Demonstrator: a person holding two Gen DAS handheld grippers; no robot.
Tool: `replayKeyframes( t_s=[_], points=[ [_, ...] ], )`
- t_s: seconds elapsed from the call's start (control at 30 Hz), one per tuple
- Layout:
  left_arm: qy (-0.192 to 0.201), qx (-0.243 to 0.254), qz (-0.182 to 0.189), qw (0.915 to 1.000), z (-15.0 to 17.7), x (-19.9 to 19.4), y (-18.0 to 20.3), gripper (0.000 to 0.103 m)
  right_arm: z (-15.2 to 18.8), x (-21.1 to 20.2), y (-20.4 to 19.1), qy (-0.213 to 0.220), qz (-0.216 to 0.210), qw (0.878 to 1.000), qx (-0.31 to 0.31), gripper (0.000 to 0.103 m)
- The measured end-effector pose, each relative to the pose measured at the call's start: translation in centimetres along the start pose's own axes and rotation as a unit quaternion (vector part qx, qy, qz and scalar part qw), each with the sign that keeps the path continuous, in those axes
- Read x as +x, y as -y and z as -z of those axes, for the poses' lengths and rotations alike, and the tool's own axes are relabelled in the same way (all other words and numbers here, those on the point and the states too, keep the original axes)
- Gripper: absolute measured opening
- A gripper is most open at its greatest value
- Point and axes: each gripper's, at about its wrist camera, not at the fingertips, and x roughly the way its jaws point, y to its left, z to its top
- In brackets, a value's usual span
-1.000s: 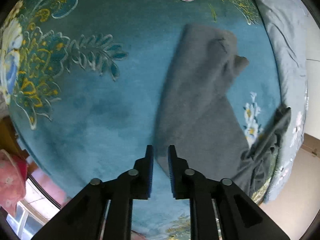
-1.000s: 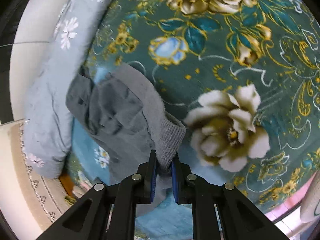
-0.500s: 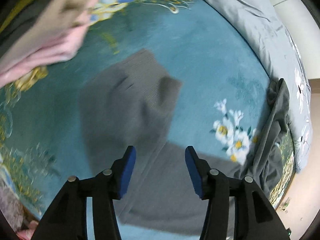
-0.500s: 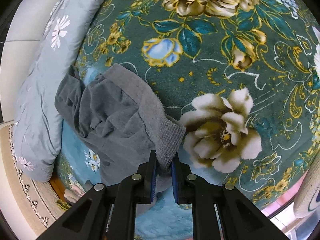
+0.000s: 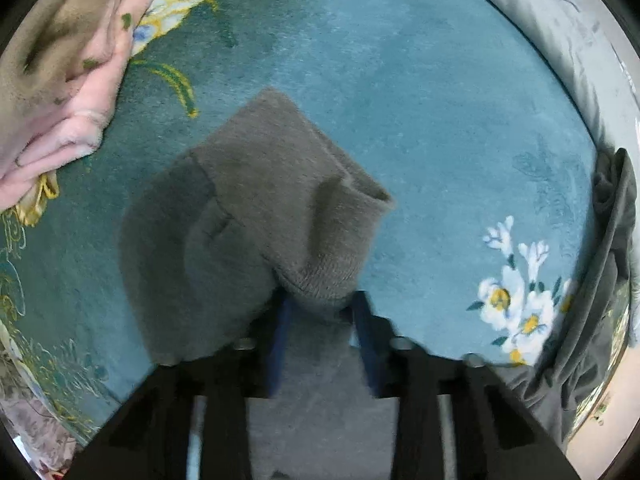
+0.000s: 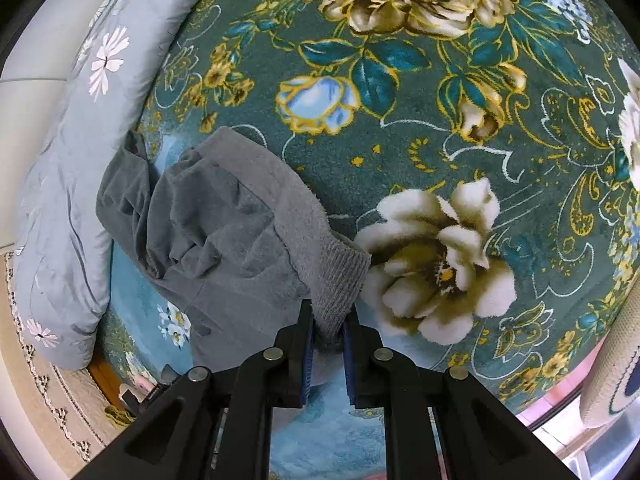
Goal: Fold clothes
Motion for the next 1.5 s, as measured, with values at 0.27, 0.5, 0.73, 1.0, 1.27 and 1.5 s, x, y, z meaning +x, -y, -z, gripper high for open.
replayKeyframes(
  t_s=[0.27,0.5,0.73,1.0,1.27,1.5],
  points=[
    [0.06,0.008,0.088,0.9943,-0.5,-7.1,-2.5,0.008,-0.5,-0.9,-1.3,0.016,-0.029,0.999,-0.009,0.014],
    [0.165,-0.016,0.195,0.9666,-1.3,-17.8,-5.4,0.007,-2.9,-5.9,-4.3,0.072,-0.112,0.99,-0.05,0.012],
    [0.196,-0.026,0.204,0.9588,2.6,-19.0,-8.4,0.008,-5.4,-14.5,-2.9,0.17,-0.144,0.972,-0.08,0.012],
    [0.043,-0.115,0.089,0.9884,8.1,-6.5,-11.2,0.008,-5.1,-7.1,4.5,0.091,-0.014,0.996,-0.001,0.012],
    [0.057,-0.133,0.063,0.9874,9.6,-7.4,-12.5,0.008,-4.1,-5.2,6.6,0.082,-0.006,0.996,0.018,0.012],
    [0.059,-0.128,0.027,0.9897,9.1,-7.7,-12.5,0.008,-5.2,-4.9,6.9,0.083,0.022,0.996,0.007,0.012]
  ],
)
